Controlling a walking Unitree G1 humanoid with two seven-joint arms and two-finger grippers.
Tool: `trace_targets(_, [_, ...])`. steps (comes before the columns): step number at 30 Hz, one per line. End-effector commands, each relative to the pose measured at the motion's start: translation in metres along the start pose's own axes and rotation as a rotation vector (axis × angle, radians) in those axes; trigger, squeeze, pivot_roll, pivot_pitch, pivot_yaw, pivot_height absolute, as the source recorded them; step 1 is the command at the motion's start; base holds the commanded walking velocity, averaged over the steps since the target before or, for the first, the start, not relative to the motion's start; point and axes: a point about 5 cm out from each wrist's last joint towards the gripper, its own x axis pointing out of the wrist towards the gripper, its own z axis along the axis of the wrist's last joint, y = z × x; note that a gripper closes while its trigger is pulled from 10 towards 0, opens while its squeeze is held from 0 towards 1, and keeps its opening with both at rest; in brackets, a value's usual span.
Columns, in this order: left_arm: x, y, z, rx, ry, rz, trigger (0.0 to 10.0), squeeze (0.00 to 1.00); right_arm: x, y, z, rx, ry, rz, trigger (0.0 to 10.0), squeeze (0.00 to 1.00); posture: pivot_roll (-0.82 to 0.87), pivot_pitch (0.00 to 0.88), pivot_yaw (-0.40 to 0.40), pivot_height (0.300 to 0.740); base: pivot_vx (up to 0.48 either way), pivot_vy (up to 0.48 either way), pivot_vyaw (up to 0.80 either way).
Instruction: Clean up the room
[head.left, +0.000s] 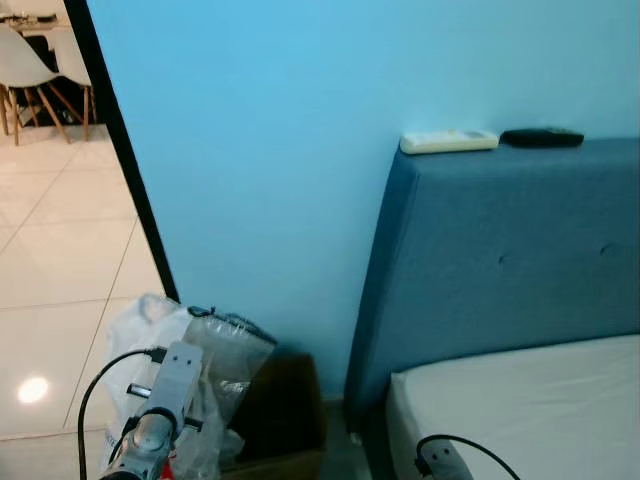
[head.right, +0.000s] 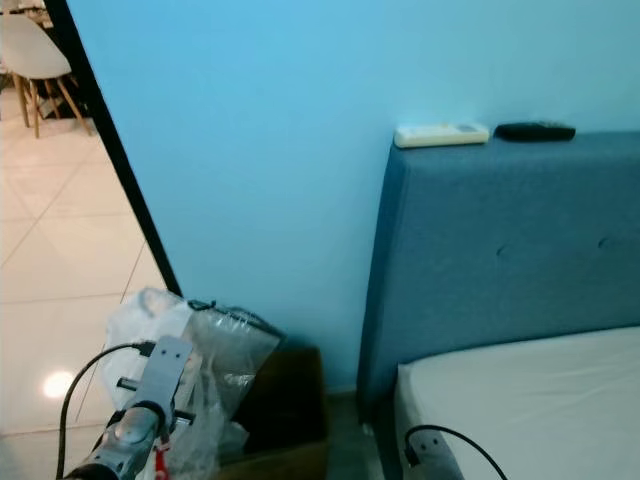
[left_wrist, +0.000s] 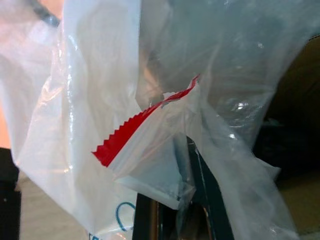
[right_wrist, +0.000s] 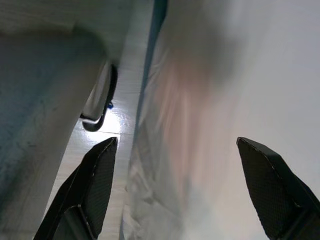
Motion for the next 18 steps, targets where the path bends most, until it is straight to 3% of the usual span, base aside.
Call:
trace_targets(1, [0.001, 0.007, 0.004, 0.01, -0.023, 0.013, 10.0, 0.0, 0.0, 0.004, -0.006, 0.003, 0.008, 0.012, 10.0, 0.0, -0.06, 0.06, -0.02, 0.61, 0.0, 0.0, 0.0])
trace_targets(5, [0.002, 0.005, 0.006, 0.016, -0.034, 0.004, 10.0, 0.0, 0.0, 0.005, -0.008, 0.003, 0.011, 0.014, 10.0, 0.0, -0.06, 0.062, -0.02, 0.595, 0.0, 0.0, 0.0])
trace_targets(18, [0.002, 0.01, 0.019, 0.116, -0.143, 0.005, 10.0, 0.0, -0.002, 0.007, -0.024, 0.034, -0.013, 0.028, 10.0, 0.0, -0.12, 0.208, -0.032, 0.525, 0.0, 0.0, 0.0])
